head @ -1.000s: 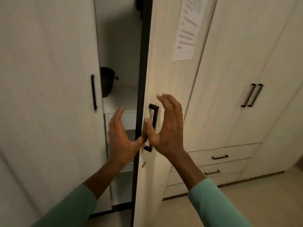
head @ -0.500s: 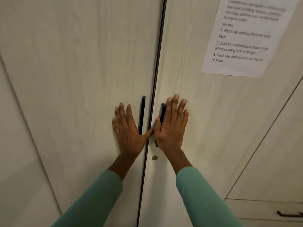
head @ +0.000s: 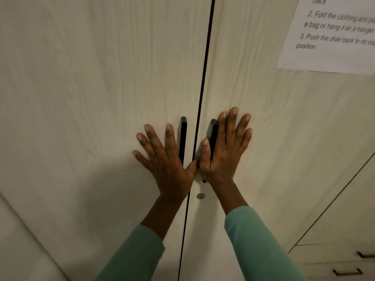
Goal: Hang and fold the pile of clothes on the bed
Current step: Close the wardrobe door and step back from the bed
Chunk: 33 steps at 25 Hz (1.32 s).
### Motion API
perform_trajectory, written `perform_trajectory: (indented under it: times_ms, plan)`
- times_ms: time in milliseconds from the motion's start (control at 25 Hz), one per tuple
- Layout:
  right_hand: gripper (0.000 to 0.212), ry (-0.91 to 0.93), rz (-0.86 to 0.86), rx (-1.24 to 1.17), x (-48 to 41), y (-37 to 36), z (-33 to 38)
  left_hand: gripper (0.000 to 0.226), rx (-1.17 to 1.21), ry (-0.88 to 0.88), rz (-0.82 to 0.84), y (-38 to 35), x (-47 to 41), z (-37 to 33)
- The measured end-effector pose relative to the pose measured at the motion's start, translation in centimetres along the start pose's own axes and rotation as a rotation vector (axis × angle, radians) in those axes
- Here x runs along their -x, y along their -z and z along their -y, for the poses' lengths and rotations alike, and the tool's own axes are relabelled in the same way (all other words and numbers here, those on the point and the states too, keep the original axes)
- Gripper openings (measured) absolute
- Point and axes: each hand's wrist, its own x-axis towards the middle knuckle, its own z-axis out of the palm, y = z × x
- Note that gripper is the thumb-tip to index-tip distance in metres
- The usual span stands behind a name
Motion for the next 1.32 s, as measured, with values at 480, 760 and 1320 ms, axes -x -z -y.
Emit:
perform_trajectory:
  times_ms: [480, 760, 1320]
  plan:
    - [0.064, -0.210, 0.228, -0.047, 6.5, 13.2, 1.3, 0.072, 0.691, -0.144, 0.274, 8.4, 5.3, -1.7]
    - [0.036, -0.730, 0.217, 0.100, 23.4, 31.9, 2.1, 0.045, 1.076, -0.166, 0.896, 14.8, 19.8, -9.0]
    - [0.023, -1.624, -0.603, 0.633, 53.3, 68.2, 23.8, 0.038, 1.318, -1.384, 1.751, 39.5, 51.7, -26.9]
